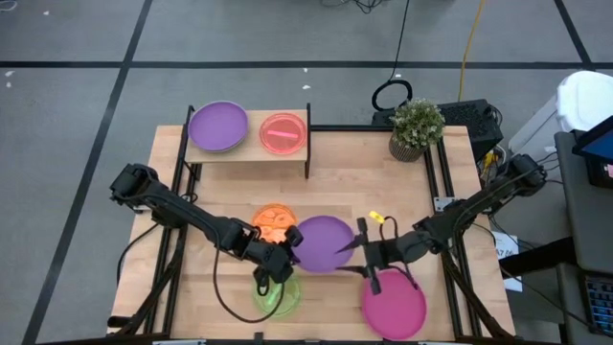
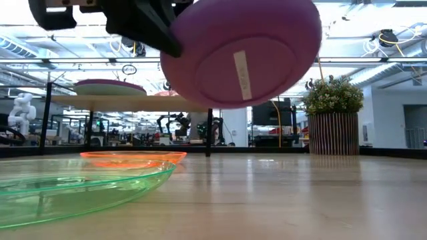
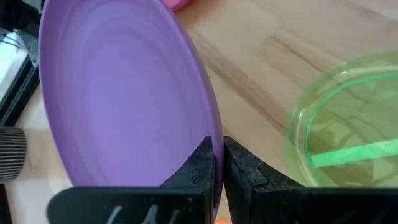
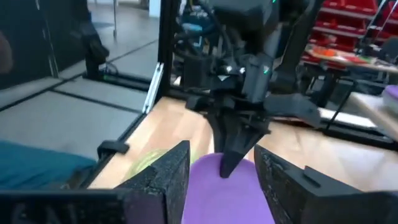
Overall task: Place and stack plates onto a shelf
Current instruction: Stack the purple plate on top of the purple plate on the shelf
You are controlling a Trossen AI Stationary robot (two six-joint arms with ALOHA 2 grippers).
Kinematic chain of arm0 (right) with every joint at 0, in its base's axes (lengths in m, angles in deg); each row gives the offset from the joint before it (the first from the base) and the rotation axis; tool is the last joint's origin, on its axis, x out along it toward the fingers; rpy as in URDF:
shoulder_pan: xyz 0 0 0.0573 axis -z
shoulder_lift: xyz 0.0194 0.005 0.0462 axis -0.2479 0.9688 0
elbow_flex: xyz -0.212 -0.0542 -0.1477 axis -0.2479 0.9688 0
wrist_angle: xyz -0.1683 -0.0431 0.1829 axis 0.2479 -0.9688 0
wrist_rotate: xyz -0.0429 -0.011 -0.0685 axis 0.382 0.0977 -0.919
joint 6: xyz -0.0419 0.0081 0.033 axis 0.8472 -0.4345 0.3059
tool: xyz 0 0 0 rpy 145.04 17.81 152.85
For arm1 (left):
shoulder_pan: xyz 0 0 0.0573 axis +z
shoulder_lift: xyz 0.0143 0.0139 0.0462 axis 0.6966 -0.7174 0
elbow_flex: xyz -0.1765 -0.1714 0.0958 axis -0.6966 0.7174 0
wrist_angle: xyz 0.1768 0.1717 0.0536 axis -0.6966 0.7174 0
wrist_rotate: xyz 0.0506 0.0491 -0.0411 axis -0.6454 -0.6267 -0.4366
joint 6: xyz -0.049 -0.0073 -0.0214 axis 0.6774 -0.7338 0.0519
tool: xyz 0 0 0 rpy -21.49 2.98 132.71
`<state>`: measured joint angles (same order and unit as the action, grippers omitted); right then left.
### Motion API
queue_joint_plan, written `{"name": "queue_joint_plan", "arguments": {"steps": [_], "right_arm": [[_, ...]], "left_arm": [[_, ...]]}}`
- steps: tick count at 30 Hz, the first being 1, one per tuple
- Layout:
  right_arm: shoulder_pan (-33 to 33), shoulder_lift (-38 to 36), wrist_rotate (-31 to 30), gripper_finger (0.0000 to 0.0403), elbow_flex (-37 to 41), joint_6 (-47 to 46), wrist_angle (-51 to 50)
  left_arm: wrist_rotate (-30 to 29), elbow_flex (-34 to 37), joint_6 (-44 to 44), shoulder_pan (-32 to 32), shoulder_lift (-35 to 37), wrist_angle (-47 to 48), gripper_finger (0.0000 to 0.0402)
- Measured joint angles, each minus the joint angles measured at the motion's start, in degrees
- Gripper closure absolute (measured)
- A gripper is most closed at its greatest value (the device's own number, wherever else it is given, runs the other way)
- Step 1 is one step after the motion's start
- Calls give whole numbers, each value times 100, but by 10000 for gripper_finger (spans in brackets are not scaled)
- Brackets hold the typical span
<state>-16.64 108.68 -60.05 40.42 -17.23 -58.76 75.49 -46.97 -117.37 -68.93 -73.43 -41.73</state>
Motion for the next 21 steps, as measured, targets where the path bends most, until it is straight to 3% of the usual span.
{"name": "queue_joint_plan", "arguments": {"steps": [9, 21], "right_arm": [[-63, -611, -2, 238, 0, 125, -128], [-143, -693, -4, 238, 0, 170, -142]], "left_arm": [[-360, 0, 110, 4, 991, 789, 382], [-1645, -7, 388, 399, 2448, 1983, 382]]}}
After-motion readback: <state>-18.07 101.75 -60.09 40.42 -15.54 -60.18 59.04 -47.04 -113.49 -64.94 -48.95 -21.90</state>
